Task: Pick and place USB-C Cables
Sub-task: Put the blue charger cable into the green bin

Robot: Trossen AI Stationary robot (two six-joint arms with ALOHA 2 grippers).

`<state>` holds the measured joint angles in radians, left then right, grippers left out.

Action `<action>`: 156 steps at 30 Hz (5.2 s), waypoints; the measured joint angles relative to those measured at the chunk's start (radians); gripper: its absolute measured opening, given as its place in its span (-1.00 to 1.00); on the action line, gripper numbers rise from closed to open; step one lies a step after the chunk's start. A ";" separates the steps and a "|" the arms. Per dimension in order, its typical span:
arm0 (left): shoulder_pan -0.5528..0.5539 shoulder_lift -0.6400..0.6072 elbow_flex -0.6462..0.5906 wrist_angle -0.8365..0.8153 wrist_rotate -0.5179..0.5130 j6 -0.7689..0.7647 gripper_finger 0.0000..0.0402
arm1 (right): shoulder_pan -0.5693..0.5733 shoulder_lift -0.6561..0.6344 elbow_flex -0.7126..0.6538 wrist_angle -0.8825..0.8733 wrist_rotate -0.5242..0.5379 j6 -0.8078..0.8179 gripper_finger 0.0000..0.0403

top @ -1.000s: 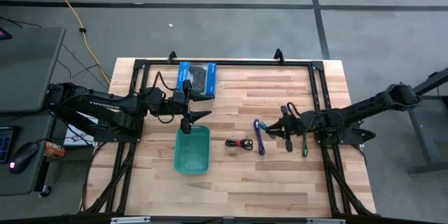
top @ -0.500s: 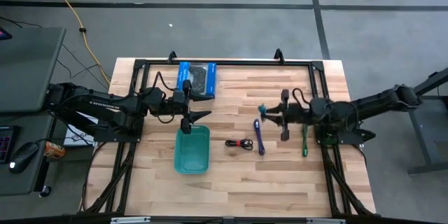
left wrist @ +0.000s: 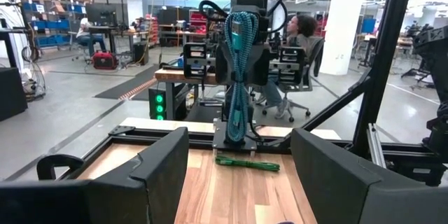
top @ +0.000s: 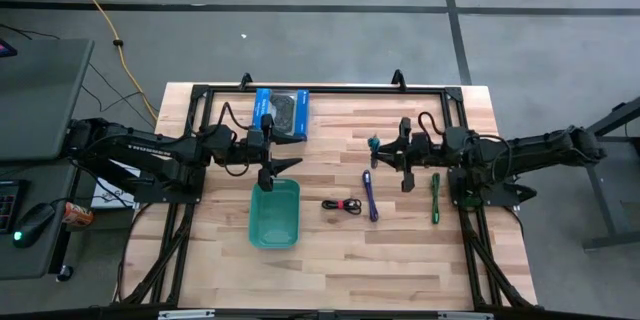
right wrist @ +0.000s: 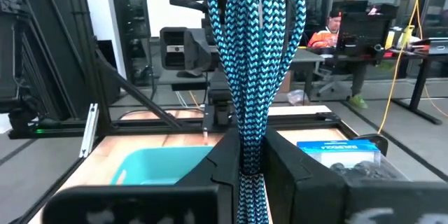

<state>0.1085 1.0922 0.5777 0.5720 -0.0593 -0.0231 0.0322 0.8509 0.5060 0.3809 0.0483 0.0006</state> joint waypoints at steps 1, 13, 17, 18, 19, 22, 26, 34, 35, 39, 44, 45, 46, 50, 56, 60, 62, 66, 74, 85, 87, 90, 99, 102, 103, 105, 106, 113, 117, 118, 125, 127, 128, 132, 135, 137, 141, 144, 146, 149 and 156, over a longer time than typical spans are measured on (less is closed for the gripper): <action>0.000 0.000 0.000 0.000 0.000 0.000 0.17 | 0.000 0.000 0.000 0.000 0.000 0.001 -0.86; 0.000 0.056 0.000 0.087 -0.012 -0.054 0.17 | 0.000 0.177 0.001 0.207 -0.006 0.021 -0.86; 0.001 0.137 0.000 0.158 -0.028 -0.055 0.17 | -0.022 0.262 0.015 0.314 -0.067 0.027 -0.86; 0.001 0.160 0.001 0.179 -0.043 -0.055 0.17 | -0.033 0.281 0.024 0.327 -0.085 0.034 -0.86; 0.002 0.182 0.009 0.187 -0.053 -0.055 0.17 | -0.042 0.300 0.035 0.337 -0.098 0.046 -0.86; 0.007 0.242 0.052 0.189 -0.057 -0.056 0.17 | -0.064 0.355 0.077 0.343 -0.137 0.061 -0.86; 0.006 0.318 0.113 0.180 -0.053 -0.054 0.17 | -0.079 0.419 0.134 0.341 -0.182 0.071 -0.86; 0.006 0.417 0.170 0.182 -0.043 -0.053 0.17 | -0.078 0.485 0.192 0.342 -0.198 0.062 -0.86; 0.006 0.423 0.176 0.182 -0.042 -0.053 0.17 | -0.078 0.492 0.198 0.342 -0.198 0.061 -0.86; 0.005 0.443 0.197 0.183 0.002 -0.060 0.17 | -0.078 0.513 0.210 0.348 -0.205 0.060 -0.86; -0.002 0.455 0.211 0.184 0.037 -0.063 0.17 | -0.078 0.513 0.209 0.355 -0.215 0.046 -0.86; -0.005 0.455 0.212 0.187 0.037 -0.062 0.17 | -0.078 0.513 0.209 0.365 -0.216 0.045 -0.86; -0.006 0.455 0.212 0.187 0.037 -0.062 0.17 | -0.078 0.513 0.209 0.371 -0.217 0.045 -0.86; -0.006 0.455 0.212 0.188 0.026 -0.063 0.17 | -0.078 0.513 0.209 0.369 -0.219 0.045 -0.86; -0.007 0.477 0.212 0.213 -0.016 -0.064 0.17 | -0.078 0.513 0.209 0.378 -0.225 0.051 -0.86; -0.007 0.523 0.212 0.289 -0.021 -0.071 0.17 | -0.077 0.513 0.208 0.380 -0.225 0.054 -0.86; -0.007 0.543 0.212 0.329 -0.043 -0.071 0.17 | -0.077 0.513 0.208 0.379 -0.225 0.056 -0.86; -0.006 0.554 0.212 0.346 -0.050 -0.071 0.17 | -0.078 0.513 0.208 0.372 -0.224 0.066 -0.86; -0.005 0.546 0.212 0.343 -0.032 -0.061 -0.05 | -0.078 0.513 0.208 0.363 -0.228 0.063 -0.86; -0.006 0.546 0.212 0.326 -0.023 -0.070 -0.92 | -0.079 0.513 0.207 0.358 -0.220 0.044 -0.86; -0.006 0.546 0.212 0.325 -0.023 -0.070 -0.89 | -0.079 0.513 0.207 0.357 -0.221 0.044 -0.86; -0.006 0.546 0.212 0.324 -0.024 -0.070 -0.93 | -0.079 0.513 0.207 0.355 -0.221 0.044 -0.86; -0.006 0.546 0.212 0.321 -0.027 -0.070 -0.99 | -0.078 0.513 0.207 0.346 -0.211 0.044 -0.86; -0.005 0.546 0.212 0.321 -0.027 -0.071 -0.99 | -0.078 0.513 0.207 0.345 -0.210 0.044 -0.86; -0.005 0.546 0.212 0.321 -0.027 -0.071 -0.99 | -0.078 0.513 0.207 0.344 -0.210 0.044 -0.86; -0.005 0.546 0.212 0.321 -0.027 -0.072 -0.99 | -0.078 0.513 0.207 0.344 -0.210 0.044 -0.86; -0.005 0.546 0.212 0.321 -0.027 -0.074 -0.99 | -0.078 0.513 0.207 0.344 -0.210 0.044 -0.85; -0.003 0.546 0.212 0.314 -0.038 -0.079 -1.00 | -0.076 0.513 0.207 0.340 -0.172 0.053 -0.52; -0.003 0.546 0.212 0.312 -0.039 -0.079 -1.00 | -0.076 0.513 0.207 0.333 -0.168 0.071 -0.24; -0.003 0.546 0.212 0.312 -0.038 -0.079 -1.00 | -0.076 0.513 0.207 0.331 -0.168 0.074 -0.18; -0.004 0.546 0.212 0.312 -0.034 -0.082 -1.00 | -0.077 0.513 0.207 0.317 -0.142 0.072 0.10; -0.004 0.546 0.212 0.311 -0.034 -0.082 -1.00 | -0.077 0.513 0.207 0.316 -0.134 0.071 0.12; -0.004 0.546 0.212 0.311 -0.033 -0.082 -1.00 | -0.077 0.513 0.207 0.315 -0.131 0.071 0.13; -0.004 0.546 0.212 0.305 -0.031 -0.082 -1.00 | -0.077 0.513 0.207 0.308 -0.130 0.071 0.13; -0.004 0.546 0.212 0.305 -0.031 -0.082 -1.00 | -0.078 0.513 0.207 0.307 -0.130 0.066 0.13; -0.004 0.546 0.212 0.305 -0.031 -0.082 -1.00 | -0.078 0.513 0.207 0.307 -0.130 0.065 0.13; -0.004 0.546 0.212 0.304 -0.030 -0.085 -1.00 | -0.078 0.513 0.207 0.299 -0.130 0.063 0.13; -0.004 0.546 0.212 0.300 -0.029 -0.097 -1.00 | -0.078 0.512 0.207 0.298 -0.117 0.054 0.13; -0.004 0.544 0.212 0.290 -0.029 -0.097 -1.00 | -0.078 0.503 0.207 0.286 -0.108 0.044 0.13; 0.002 0.515 0.211 0.227 -0.028 -0.089 -1.00 | -0.078 0.466 0.207 0.240 -0.104 0.034 0.13; 0.024 0.366 0.192 0.033 -0.031 -0.058 -1.00 | -0.078 0.321 0.173 0.059 -0.103 0.017 0.13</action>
<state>0.1326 1.4584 0.7701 0.6051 -0.0898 -0.0807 -0.0460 1.1724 0.6793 0.4400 -0.0551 0.0177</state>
